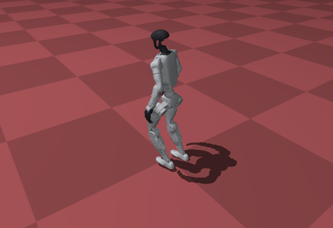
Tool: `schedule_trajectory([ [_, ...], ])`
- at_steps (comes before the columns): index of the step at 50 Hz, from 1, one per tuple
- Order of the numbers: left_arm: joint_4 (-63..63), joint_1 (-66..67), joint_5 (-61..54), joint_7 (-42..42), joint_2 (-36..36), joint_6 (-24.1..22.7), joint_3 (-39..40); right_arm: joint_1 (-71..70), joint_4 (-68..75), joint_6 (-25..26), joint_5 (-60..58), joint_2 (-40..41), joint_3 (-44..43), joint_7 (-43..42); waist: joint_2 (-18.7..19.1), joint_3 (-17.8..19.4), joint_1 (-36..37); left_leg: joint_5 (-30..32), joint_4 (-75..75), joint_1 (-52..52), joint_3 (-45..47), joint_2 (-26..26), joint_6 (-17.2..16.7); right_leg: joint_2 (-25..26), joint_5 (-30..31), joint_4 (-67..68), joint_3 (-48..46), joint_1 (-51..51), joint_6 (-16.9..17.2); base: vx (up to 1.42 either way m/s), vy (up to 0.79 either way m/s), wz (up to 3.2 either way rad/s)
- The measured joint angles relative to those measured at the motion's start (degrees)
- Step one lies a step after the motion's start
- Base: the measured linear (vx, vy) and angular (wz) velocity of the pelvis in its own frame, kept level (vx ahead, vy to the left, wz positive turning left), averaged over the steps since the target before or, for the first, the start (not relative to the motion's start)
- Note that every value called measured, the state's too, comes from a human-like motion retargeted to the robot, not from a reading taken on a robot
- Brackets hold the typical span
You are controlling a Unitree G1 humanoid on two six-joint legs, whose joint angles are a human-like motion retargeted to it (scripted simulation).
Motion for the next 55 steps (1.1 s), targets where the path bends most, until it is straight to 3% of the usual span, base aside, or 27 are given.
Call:
schedule_trajectory([
  [2,-0.36,0.59,-0.53,0.19,1.15,-0.23,0.76,0.16,-1.61,-0.38,0.83,-1.00,-0.09,0.18,-1.78,-1.89,-0.49,1.96,-3.99,-1.66,-0.25,-2.09,0.28,-1.67,-0.55,1.05,1.47,-2.70,0.32,0.06,0.16,-0.01],
  [6,-1.17,2.29,-0.79,2.29,2.63,-0.98,1.89,1.50,-3.53,-1.17,1.40,-2.47,-0.17,-1.15,-2.30,-2.15,-2.03,1.43,-5.45,-1.12,0.05,-3.93,1.17,-2.46,-4.07,8.09,3.98,-5.20,0.55,0.02,0.18,0.06],
  [13,-4.79,0.33,-1.17,9.09,5.44,-2.68,2.15,3.34,-2.53,-1.38,3.40,-2.86,0.09,-2.70,-6.25,0.69,-7.84,-0.26,-7.79,1.72,2.43,-9.52,3.76,-6.50,-7.18,29.11,8.32,-11.86,2.89,-0.03,0.12,0.54],
  [25,-12.94,-6.18,-4.64,8.30,2.71,-3.92,-5.09,2.04,0.94,-0.91,2.39,-0.69,-0.24,-2.78,-11.20,-0.64,-10.82,20.39,-33.37,4.10,-3.52,-12.75,-5.60,-2.72,-2.99,26.09,8.45,-14.85,4.60,-0.14,-0.10,0.93],
  [30,-11.35,-5.63,-3.73,8.22,1.19,-3.42,-5.97,0.97,-1.94,-1.54,0.88,-0.83,-0.17,-4.95,-14.17,-1.01,-9.43,23.11,-32.15,-1.14,-3.21,-14.04,-7.00,-3.74,-6.05,22.41,8.81,-13.79,2.72,-0.31,-0.15,0.94],
  [34,-7.80,-6.76,-3.22,9.17,0.92,-3.13,-4.98,-1.43,-4.30,-2.14,0.77,-0.61,-0.25,-6.19,-14.76,-0.30,-8.38,22.25,-29.92,-6.31,1.51,-11.31,-6.52,-4.32,-9.13,18.78,6.28,-15.28,-0.40,-0.34,-0.14,0.92],
  [38,-4.94,-7.57,-2.55,10.30,2.03,-3.63,-3.01,-2.88,-5.59,-2.74,2.35,0.20,-1.02,-7.41,-14.79,0.38,-8.53,17.48,-23.95,-9.56,8.44,-6.43,-4.91,-4.81,-8.54,16.78,2.52,-17.70,-1.91,-0.31,-0.14,1.00],
  [41,-4.84,-7.02,-2.07,10.80,3.87,-4.10,-1.43,-2.07,-6.15,-2.92,3.66,0.71,-2.16,-8.73,-14.20,0.19,-9.04,12.47,-14.82,-8.88,13.49,-2.09,-3.26,-4.36,-5.80,14.85,0.09,-18.92,-2.11,-0.27,-0.14,0.98],
  [44,-6.11,-5.92,-2.30,10.59,6.22,-4.02,-0.07,-0.68,-7.33,-2.54,4.37,0.53,-3.51,-9.93,-10.63,0.08,-8.54,9.06,-6.21,-4.82,15.00,3.30,-3.29,1.27,1.58,8.43,-0.06,-17.25,-1.18,-0.23,-0.11,0.63],
  [49,-6.85,-4.79,-3.62,10.21,7.89,-3.61,-0.56,1.34,-8.32,-1.58,3.15,-1.35,-5.45,-10.71,-8.18,-0.12,-11.74,10.69,-10.93,5.41,13.92,-0.13,-3.71,3.86,7.87,8.25,1.80,-19.66,1.94,-0.27,-0.05,1.07],
  [53,-6.05,-5.20,-2.78,10.20,8.84,-3.44,-1.45,1.32,-6.77,-0.83,0.88,-2.21,-5.91,-11.09,-7.96,0.46,-14.63,6.43,-19.97,9.35,13.53,-3.78,-1.83,3.00,4.25,13.45,3.21,-24.05,3.04,-0.31,0.02,1.18],
  [55,-4.52,-7.85,-2.25,10.10,9.16,-3.08,-1.72,-1.25,-4.16,-0.63,-0.52,-2.35,-5.90,-10.78,-8.57,0.96,-16.05,10.30,-35.31,14.64,12.97,-7.49,-0.45,0.88,2.21,14.22,4.18,-25.98,3.47,-0.27,0.06,1.24],
])
